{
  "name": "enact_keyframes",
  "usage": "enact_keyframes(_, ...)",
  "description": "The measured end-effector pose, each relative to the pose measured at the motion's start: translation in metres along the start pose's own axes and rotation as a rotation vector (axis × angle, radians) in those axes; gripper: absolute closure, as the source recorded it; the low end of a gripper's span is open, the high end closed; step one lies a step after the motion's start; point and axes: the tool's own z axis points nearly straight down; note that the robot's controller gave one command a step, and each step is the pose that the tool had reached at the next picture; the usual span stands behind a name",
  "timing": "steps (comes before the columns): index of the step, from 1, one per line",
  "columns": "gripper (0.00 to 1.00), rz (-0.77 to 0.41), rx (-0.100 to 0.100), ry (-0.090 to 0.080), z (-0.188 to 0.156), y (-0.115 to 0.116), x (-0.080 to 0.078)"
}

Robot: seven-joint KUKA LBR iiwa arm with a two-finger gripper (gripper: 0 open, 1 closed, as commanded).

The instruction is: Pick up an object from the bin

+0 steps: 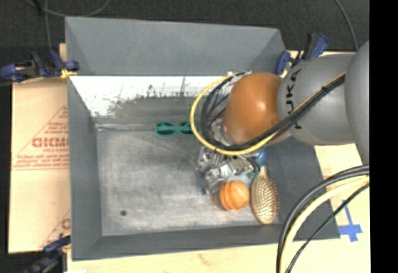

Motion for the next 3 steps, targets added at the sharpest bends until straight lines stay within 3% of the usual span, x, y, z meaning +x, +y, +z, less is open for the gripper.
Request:
enact_keyframes(1, 1.0, 0.001, 0.0, 0.0, 0.0, 0.0, 0.0)
enact_keyframes(2, 1.0, -0.014, -0.002, 0.02, -0.042, -0.004, 0.001)
enact_keyframes(3, 1.0, -0.02, -0.001, 0.018, -0.103, -0.006, 0.01)
